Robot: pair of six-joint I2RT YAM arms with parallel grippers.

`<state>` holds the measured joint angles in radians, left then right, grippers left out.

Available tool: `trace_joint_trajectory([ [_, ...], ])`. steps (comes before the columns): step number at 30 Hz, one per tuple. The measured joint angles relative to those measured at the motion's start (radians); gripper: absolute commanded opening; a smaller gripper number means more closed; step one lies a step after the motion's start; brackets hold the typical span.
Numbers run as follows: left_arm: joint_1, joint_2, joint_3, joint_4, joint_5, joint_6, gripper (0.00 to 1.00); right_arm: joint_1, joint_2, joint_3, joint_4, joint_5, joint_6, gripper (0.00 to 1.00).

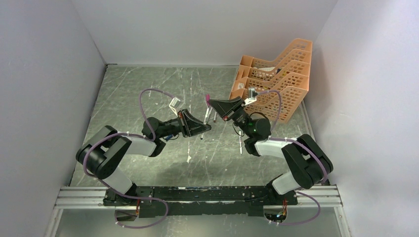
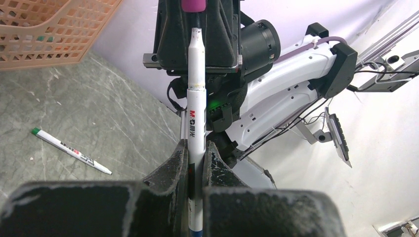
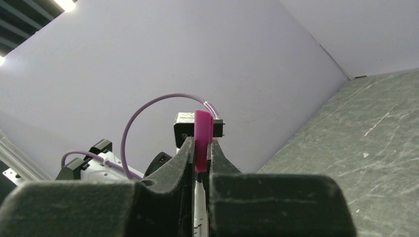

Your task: Insert the pens into the pen caps

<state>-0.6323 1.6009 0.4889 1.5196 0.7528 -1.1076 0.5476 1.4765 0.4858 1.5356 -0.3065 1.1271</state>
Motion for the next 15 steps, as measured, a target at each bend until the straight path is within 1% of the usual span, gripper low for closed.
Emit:
trace_joint_trajectory([
  [15,0.000,0.002,0.000,0.000,-0.001,-0.001,0.07,-0.001,0.003,-0.008,0.000,0.000,0.002,0.00],
])
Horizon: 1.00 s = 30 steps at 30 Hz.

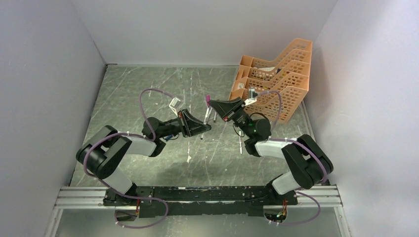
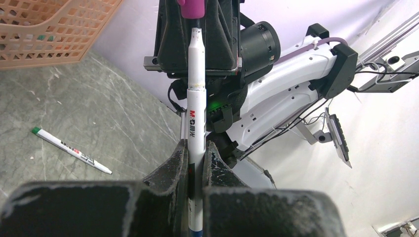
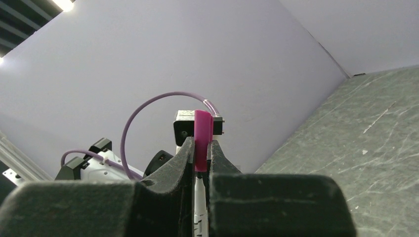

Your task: Insert the pens into the pen caps

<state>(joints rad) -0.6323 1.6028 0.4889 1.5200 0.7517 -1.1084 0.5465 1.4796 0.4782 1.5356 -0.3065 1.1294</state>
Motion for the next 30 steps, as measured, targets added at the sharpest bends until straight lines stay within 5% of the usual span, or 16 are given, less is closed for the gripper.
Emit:
trace_joint_trajectory([
  [30,-0.007,-0.013,0.032,-0.010,-0.024,0.082,0.07,0.000,-0.032,-0.005,0.001,-0.008,-0.022,0.00],
])
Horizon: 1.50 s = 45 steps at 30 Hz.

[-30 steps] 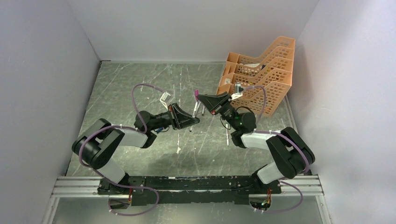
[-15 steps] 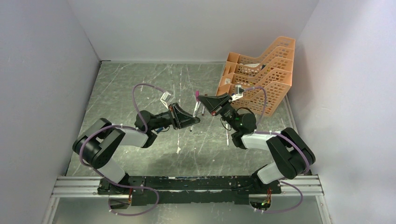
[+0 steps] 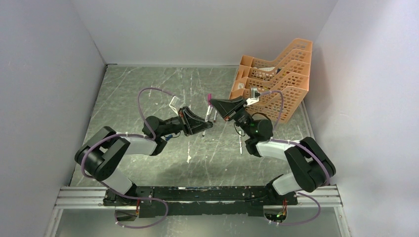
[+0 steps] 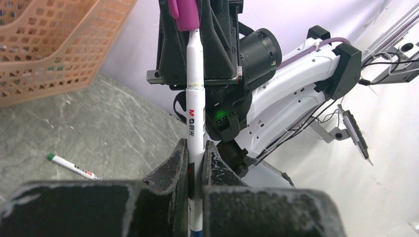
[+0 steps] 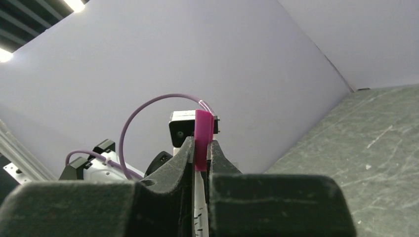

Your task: Insert the pens into the pen caps

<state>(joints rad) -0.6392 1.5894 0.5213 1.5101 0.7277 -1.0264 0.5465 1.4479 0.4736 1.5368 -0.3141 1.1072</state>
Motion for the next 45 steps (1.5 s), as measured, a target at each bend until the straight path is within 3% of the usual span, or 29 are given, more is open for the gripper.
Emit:
trace_joint_trajectory([
  [19,-0.005,-0.034,0.069,-0.037,-0.069,0.045,0.07,0.000,-0.017,0.046,0.001,-0.071,-0.042,0.00],
  [32,-0.005,-0.035,0.088,-0.057,-0.042,0.063,0.07,-0.007,-0.023,0.047,0.002,-0.097,-0.053,0.00],
  [35,0.000,-0.046,0.126,-0.116,0.003,0.114,0.07,-0.017,-0.027,0.057,0.002,-0.108,-0.052,0.12],
  [39,0.004,-0.093,0.158,-0.217,0.056,0.217,0.07,-0.018,-0.066,0.060,0.003,-0.130,-0.053,0.18],
  [45,0.002,-0.154,0.208,-0.328,0.107,0.367,0.07,-0.015,-0.121,0.055,0.002,-0.198,-0.049,0.40],
])
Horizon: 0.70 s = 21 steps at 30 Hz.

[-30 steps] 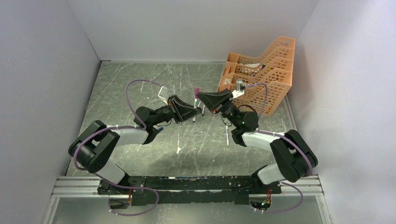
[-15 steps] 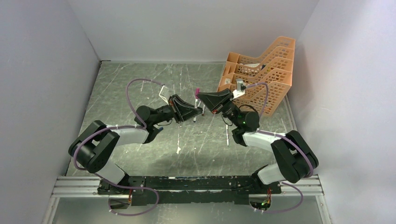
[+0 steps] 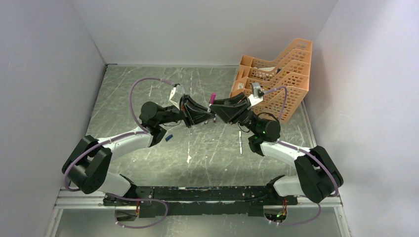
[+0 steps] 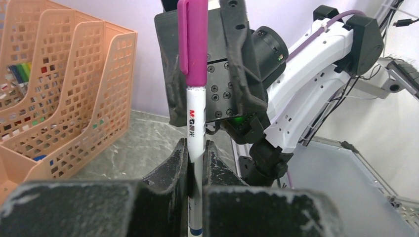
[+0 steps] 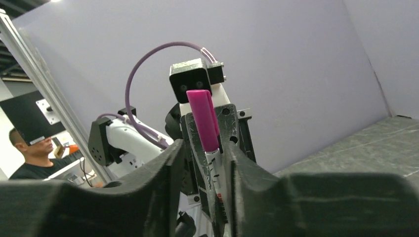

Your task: Insert the pens into the pen caps

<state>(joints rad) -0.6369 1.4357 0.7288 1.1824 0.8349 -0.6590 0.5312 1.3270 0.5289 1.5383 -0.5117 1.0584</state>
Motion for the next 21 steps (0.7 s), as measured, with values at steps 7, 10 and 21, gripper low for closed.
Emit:
trace_joint_trajectory([
  [7,0.000,-0.005,0.003,-0.055,0.002,0.063,0.07,0.000,-0.008,-0.015,0.000,-0.029,0.006,0.57],
  [10,0.000,-0.010,0.003,-0.101,0.003,0.103,0.07,0.000,-0.024,-0.027,-0.002,-0.039,-0.001,0.61],
  [21,-0.011,-0.081,0.017,-0.330,0.024,0.296,0.07,-0.002,-0.188,-0.033,-0.108,-0.028,-0.198,0.58],
])
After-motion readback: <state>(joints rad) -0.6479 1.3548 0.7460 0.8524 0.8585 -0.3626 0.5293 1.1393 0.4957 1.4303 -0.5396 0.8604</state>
